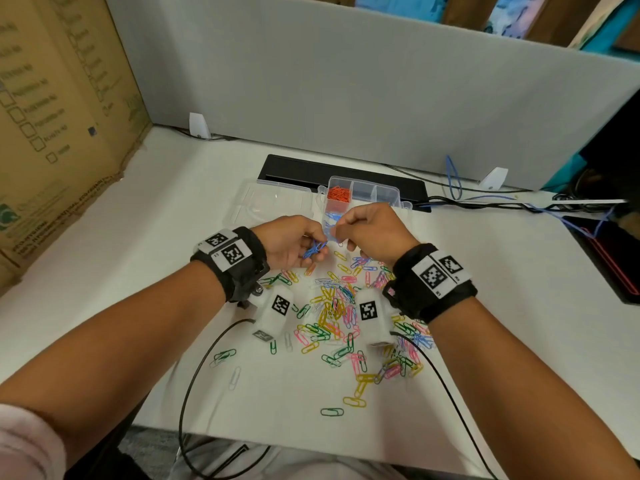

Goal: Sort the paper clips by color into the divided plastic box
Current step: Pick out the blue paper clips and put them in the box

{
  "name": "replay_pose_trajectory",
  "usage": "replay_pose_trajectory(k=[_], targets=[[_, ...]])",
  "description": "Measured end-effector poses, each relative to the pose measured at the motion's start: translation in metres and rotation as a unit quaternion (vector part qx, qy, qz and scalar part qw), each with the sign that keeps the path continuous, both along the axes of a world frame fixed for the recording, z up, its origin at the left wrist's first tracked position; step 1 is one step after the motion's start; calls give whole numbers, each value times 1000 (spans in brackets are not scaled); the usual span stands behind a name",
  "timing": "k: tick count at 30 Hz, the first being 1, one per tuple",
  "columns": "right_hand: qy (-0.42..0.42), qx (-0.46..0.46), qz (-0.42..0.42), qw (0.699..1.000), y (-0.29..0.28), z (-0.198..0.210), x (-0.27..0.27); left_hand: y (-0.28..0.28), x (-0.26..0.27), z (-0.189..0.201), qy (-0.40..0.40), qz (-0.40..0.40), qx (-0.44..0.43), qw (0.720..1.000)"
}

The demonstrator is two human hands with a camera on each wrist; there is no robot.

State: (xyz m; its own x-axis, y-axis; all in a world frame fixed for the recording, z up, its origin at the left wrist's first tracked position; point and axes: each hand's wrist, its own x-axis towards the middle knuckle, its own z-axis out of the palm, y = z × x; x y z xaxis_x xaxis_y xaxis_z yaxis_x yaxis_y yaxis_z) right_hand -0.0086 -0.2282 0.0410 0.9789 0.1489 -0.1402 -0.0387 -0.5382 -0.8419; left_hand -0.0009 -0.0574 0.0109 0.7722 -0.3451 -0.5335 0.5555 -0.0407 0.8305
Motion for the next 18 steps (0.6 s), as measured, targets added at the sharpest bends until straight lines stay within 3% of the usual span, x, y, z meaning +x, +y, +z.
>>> replay_pose_trajectory(k=[5,8,10,13,15,18], targets=[[9,50,6,999,8,-2,-4,-4,-4,-3,39,33,-81,995],[-29,28,-21,999,6,-16,0,-4,-6,-4,50,73,-77,993],[-28,-27,-8,999,4,-27,2,-2,-4,-7,49,102,-51,992],[0,-178,114,977,9,-37,-5,7,0,-10,42,117,2,992],[10,-269,170,948,15,-38,-9,12,-1,-10,21,97,49,994],[15,-311,186,932,19,-38,-5,17,-6,-4,-24,22,145,989]])
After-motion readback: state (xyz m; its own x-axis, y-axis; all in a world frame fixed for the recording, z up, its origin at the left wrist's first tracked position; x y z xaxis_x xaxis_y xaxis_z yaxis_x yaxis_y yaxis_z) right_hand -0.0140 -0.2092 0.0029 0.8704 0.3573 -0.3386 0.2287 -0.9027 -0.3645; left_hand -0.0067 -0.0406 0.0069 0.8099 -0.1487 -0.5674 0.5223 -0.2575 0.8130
